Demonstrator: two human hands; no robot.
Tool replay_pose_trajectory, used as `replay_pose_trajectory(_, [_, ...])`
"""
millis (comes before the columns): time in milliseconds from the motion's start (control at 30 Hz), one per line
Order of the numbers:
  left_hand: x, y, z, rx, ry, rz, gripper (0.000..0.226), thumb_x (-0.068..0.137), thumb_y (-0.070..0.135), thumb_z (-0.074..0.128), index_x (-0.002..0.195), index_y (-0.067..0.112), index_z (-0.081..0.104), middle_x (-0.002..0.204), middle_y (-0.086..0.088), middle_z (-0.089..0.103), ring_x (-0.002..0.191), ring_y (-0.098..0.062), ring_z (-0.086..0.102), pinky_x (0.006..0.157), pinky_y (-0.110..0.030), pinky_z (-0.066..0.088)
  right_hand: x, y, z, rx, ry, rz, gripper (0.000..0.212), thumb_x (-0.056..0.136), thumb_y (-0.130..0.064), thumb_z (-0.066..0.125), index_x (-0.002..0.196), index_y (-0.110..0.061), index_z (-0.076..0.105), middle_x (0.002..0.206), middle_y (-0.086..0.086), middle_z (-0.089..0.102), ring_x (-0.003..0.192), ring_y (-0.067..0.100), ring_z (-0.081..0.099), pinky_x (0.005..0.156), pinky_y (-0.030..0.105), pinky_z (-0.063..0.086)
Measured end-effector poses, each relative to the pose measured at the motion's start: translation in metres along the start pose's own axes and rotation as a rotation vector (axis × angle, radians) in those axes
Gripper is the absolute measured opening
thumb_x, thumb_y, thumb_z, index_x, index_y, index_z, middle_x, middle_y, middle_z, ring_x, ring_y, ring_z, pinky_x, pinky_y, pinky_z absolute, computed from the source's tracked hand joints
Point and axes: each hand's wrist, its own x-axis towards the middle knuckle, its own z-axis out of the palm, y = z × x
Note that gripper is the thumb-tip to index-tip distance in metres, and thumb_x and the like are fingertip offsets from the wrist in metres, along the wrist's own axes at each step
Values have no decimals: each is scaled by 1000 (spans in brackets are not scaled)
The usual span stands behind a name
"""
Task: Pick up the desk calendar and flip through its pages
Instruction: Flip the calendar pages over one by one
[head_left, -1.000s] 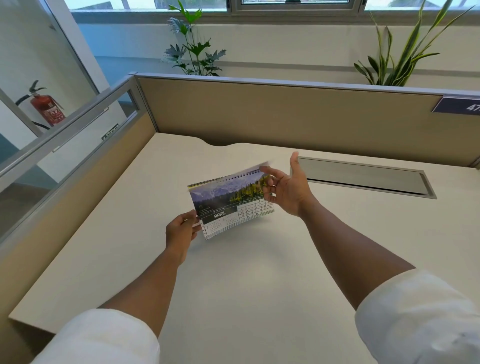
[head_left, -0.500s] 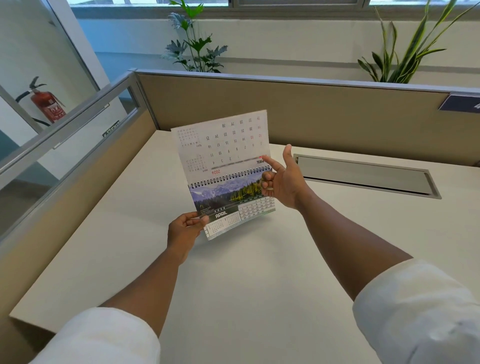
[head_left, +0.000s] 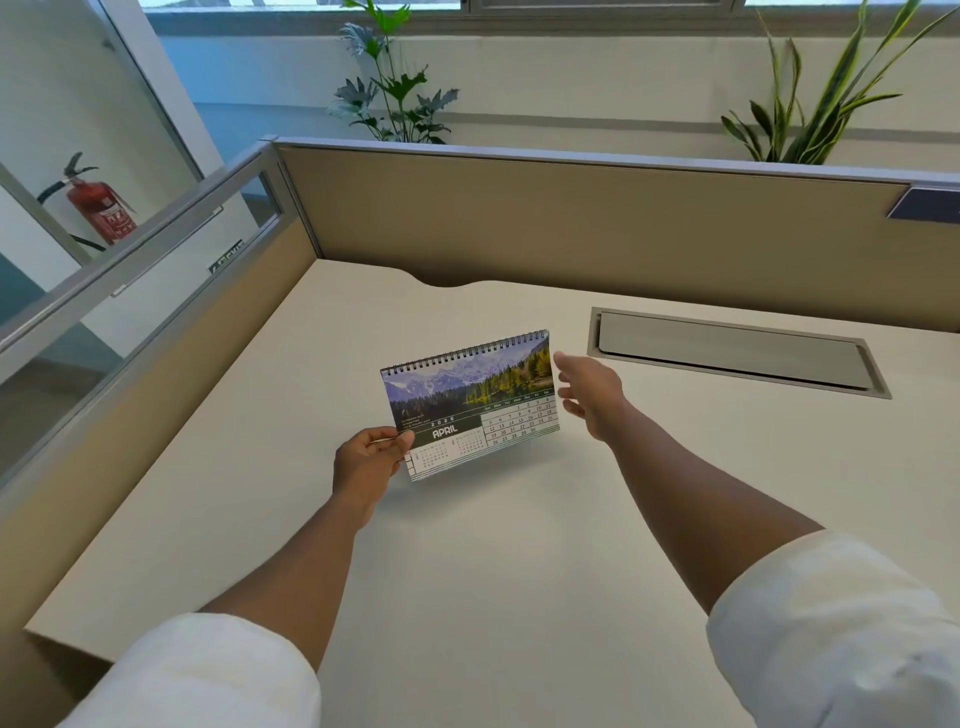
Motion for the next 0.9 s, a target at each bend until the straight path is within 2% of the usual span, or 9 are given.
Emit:
replay_pose_trajectory(67, [0,0,0,6,9,-5,16,82,25,75,90,19,63,92,-1,72,80,-12,67,59,-17,53,1,9,-3,-79,-16,-6,11,91,-28,63,95,-18,63,107,7,65,87,18,59,72,31,49])
replay_pose_trajectory(167, [-1,0,0,-7,4,-21,12,85,25,73,91,19,64,94,-2,73,80,-13,66,59,-18,53,0,18,-5,-142,-60,-2,15,90,-22,65,104,-18,66,106,8,66,95,23,57,75,33,45])
replay_pose_trajectory(333, [-4,2,-2,-58,-24,-51,8,90,29,66,92,21,66,95,-3,74,80,-14,65,65,-21,53,0,23,-9,-172,-92,-10,9,88,-24,68,93,-17,65,97,5,67,93,22,56,77,36,44])
replay_pose_trajectory(467, [-10,8,-1,-52,-15,-93,29,97,43,49,99,20,66,93,2,73,82,-15,68,67,-24,53,0,25,-15,-204,-138,-61,23,83,-33,74,82,-13,63,91,2,70,88,19,58,72,36,43])
replay_pose_trajectory(567, [-12,12,0,-43,0,-104,38,100,46,38,99,21,67,94,3,72,82,-15,67,69,-25,52,-3,25,-18,-184,-211,-75,27,83,-39,72,82,-13,65,94,6,74,98,27,66,81,39,50])
replay_pose_trajectory(633, [-12,13,0,-46,-2,-114,42,101,47,34,101,21,68,95,1,71,84,-15,67,71,-26,52,-6,24,-20,-129,-275,-55,40,86,-48,66,97,-10,69,100,10,75,104,31,68,89,43,53])
replay_pose_trajectory(733, [-12,10,-1,-41,0,-135,50,100,51,31,103,19,69,98,-1,71,89,-19,66,72,-27,51,-12,17,-21,-44,-454,-27,66,90,-67,42,119,-13,65,113,15,71,109,30,66,96,45,49])
replay_pose_trajectory(800, [-11,9,-1,-48,2,-141,51,100,53,31,98,21,70,96,0,72,88,-17,66,70,-27,52,-15,11,-20,21,-525,0,80,86,-78,28,116,-15,68,112,14,71,104,25,64,90,38,45])
replay_pose_trajectory(900, [-10,9,0,-99,8,-154,42,99,50,36,94,23,68,95,-2,71,81,-15,67,71,-29,50,-16,0,-17,132,-555,11,91,77,-88,20,109,-18,71,107,12,70,94,22,60,80,35,39])
